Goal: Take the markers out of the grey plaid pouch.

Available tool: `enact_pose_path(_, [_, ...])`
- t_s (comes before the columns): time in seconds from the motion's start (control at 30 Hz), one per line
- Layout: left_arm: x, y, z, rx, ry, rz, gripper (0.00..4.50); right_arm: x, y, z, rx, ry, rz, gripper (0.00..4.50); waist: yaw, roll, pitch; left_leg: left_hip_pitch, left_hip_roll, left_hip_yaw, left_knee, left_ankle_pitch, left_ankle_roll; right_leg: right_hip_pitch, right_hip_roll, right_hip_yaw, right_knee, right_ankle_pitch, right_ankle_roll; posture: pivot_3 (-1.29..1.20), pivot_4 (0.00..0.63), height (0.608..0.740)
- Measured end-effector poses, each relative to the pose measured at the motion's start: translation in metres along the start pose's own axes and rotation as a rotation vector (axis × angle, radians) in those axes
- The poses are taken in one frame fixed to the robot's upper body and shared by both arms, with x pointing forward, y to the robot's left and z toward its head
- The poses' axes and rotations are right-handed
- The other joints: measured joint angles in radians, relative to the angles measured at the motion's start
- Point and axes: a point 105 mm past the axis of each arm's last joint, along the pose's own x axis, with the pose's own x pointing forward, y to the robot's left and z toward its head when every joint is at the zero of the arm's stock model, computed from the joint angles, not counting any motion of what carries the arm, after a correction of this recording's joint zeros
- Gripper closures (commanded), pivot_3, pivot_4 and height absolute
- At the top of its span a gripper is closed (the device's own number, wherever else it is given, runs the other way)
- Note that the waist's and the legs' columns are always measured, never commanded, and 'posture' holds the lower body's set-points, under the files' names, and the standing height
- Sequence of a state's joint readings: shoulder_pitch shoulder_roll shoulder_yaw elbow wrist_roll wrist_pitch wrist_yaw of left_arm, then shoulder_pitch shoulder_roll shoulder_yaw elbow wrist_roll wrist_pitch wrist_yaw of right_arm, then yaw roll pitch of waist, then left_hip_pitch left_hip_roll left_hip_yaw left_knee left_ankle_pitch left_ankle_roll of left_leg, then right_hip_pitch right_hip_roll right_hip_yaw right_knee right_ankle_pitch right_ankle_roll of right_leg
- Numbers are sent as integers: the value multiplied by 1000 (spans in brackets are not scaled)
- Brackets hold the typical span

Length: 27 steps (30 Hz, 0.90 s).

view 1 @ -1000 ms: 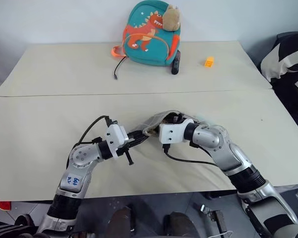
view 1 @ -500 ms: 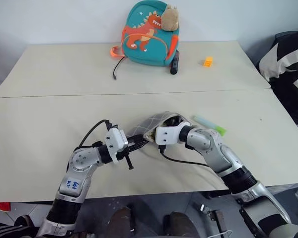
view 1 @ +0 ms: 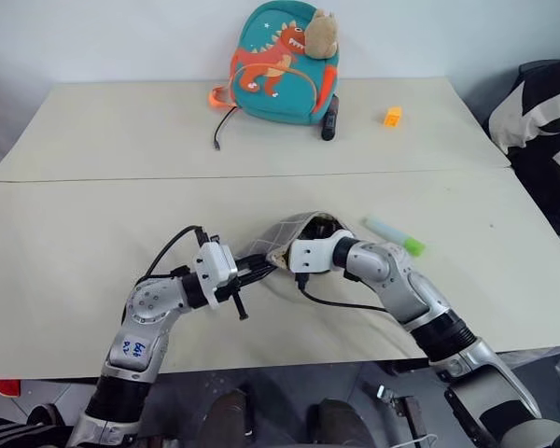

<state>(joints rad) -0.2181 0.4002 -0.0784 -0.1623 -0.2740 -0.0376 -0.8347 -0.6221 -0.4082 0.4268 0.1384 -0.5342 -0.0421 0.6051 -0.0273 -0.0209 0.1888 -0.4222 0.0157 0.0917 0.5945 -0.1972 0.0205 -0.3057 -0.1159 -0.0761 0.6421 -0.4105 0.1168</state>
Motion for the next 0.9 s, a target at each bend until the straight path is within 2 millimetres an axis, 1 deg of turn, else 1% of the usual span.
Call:
enact_pose_path(0.2, [-2, -1, 0, 0, -5, 0, 4500, 4, -3, -3, -5, 7, -9, 1925, 0, 0, 0, 0, 0, 0, 0, 0, 0, 0, 0, 0, 0, 0, 0, 0, 150, 740])
enact_pose_path(0.33, [-4, -1, -1, 1, -8, 8, 4500, 9, -4, -1, -3, -3, -6, 1925, -1, 0, 0, 0, 0, 0, 0, 0, 0, 0, 0, 0, 0, 0, 0, 0, 150, 740])
enact_pose_path(0.43, [-5, -2, -1, 3, -9, 8, 4500, 10, -3, -1, -4, -8, -1, 2519, -2, 0, 0, 1, 0, 0, 0, 0, 0, 0, 0, 0, 1, 0, 0, 0, 150, 740])
enact_pose_path(0.57, [-5, -3, -2, -1, -7, 5, 4500, 10, -1, -2, -3, -8, 4, 3815, -1, 0, 0, 0, 0, 0, 0, 0, 0, 0, 0, 1, 1, 0, 0, 0, 150, 740])
enact_pose_path(0.6, [-5, -3, -2, -1, -7, 5, 4500, 10, -1, -2, -3, -8, 4, 3879, -1, 0, 0, 0, 0, 0, 0, 0, 0, 0, 0, 1, 1, 0, 0, 0, 150, 740])
enact_pose_path(0.9, [-4, -6, -2, -3, -9, -10, 4500, 6, 0, -3, -9, -5, 4, 3879, -1, 0, 0, 0, 0, 0, 0, 0, 0, 0, 0, 1, 0, 0, 0, 0, 150, 740])
